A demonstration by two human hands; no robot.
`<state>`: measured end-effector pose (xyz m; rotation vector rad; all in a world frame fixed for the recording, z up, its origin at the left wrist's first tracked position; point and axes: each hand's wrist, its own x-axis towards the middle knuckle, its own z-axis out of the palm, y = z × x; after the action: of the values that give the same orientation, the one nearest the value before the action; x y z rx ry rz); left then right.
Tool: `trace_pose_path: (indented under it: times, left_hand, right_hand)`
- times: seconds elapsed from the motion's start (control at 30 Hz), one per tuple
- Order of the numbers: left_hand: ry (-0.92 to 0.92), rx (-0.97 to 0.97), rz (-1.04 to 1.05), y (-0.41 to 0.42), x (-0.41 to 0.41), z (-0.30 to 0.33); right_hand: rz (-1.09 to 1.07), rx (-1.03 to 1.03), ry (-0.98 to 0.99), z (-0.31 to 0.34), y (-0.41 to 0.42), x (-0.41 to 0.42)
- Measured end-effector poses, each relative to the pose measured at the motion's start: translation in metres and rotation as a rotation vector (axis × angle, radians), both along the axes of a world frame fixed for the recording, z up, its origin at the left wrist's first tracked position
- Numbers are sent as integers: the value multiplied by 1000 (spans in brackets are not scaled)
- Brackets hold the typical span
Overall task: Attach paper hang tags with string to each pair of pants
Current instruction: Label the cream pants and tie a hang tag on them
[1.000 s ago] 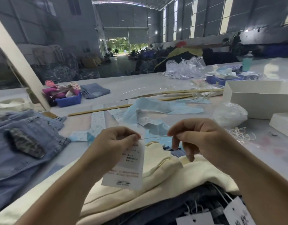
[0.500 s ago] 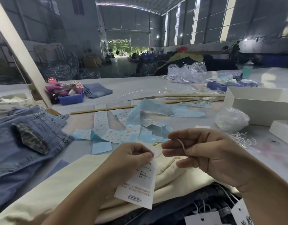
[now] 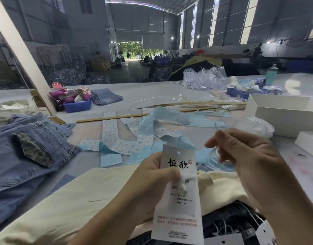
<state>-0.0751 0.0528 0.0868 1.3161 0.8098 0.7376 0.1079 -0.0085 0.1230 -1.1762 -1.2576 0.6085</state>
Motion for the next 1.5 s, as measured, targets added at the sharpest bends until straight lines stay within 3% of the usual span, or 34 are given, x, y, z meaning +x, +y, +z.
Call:
trace_pose_path:
  times: [0.2, 0.4, 0.8, 1.1, 1.2, 1.33, 1.5]
  left_hand:
    - [19, 85, 68, -5, 9, -3]
    - [28, 199, 104, -15, 10, -6]
    - [17, 307, 3, -20, 1, -13]
    - [-25, 303, -28, -21, -2, -16]
    - [-94, 200, -71, -19, -4, -16]
    - [-234, -159, -178, -7, -11, -11]
    - [-158, -163, -219, 2, -12, -6]
  right_hand:
    - [79, -53, -28, -2, -4, -18]
    - [-33, -146, -290, -22, -2, -32]
    - [-84, -323, -573, -31, -8, -34]
    - [-57, -339, -567, -31, -5, -32]
    - [-63, -309, -561, -32, -5, -31]
    - [-12, -268, -551, -32, -5, -29]
    - [70, -222, -588, -32, -5, -28]
